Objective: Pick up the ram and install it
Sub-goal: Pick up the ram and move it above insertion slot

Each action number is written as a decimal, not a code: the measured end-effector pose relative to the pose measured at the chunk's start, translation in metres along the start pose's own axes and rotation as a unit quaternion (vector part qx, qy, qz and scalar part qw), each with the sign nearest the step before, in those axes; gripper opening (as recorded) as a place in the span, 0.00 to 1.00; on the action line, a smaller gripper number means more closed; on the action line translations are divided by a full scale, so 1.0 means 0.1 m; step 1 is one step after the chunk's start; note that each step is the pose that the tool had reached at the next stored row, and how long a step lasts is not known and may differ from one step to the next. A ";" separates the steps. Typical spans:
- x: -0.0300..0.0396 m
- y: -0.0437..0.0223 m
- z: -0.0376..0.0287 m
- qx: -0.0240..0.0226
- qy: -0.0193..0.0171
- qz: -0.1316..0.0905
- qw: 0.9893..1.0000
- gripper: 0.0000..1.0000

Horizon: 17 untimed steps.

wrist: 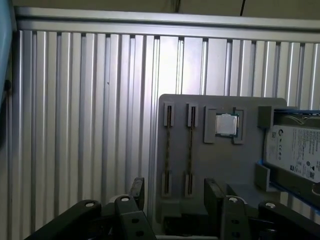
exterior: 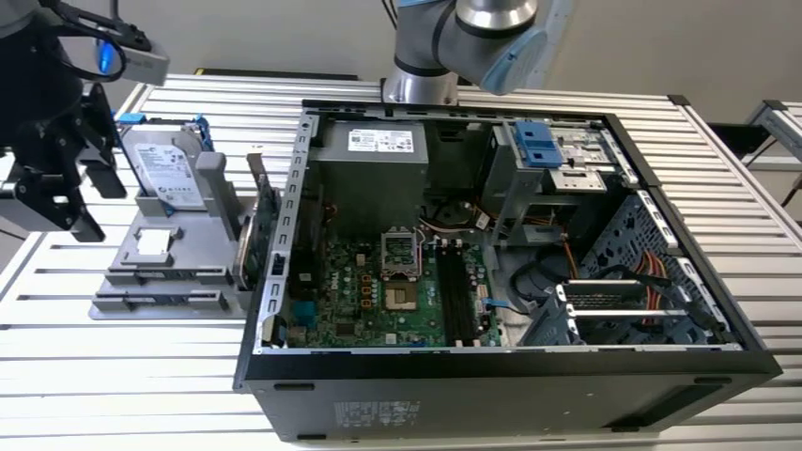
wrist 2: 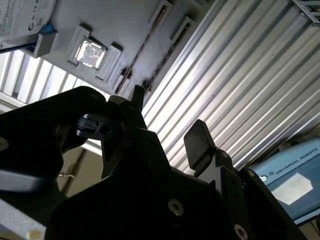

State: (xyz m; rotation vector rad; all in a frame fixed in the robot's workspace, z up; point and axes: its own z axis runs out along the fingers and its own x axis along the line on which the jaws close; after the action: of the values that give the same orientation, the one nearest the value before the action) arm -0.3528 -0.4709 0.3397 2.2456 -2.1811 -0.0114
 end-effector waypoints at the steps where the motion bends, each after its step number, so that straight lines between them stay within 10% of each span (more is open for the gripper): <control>1: 0.000 0.000 0.011 0.000 0.000 0.000 1.000 1.00; 17: -0.008 -0.004 0.175 0.000 0.000 0.002 1.000 1.00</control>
State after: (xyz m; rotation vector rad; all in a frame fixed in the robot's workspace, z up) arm -0.3527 -0.4702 0.3223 2.2409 -2.1858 -0.0114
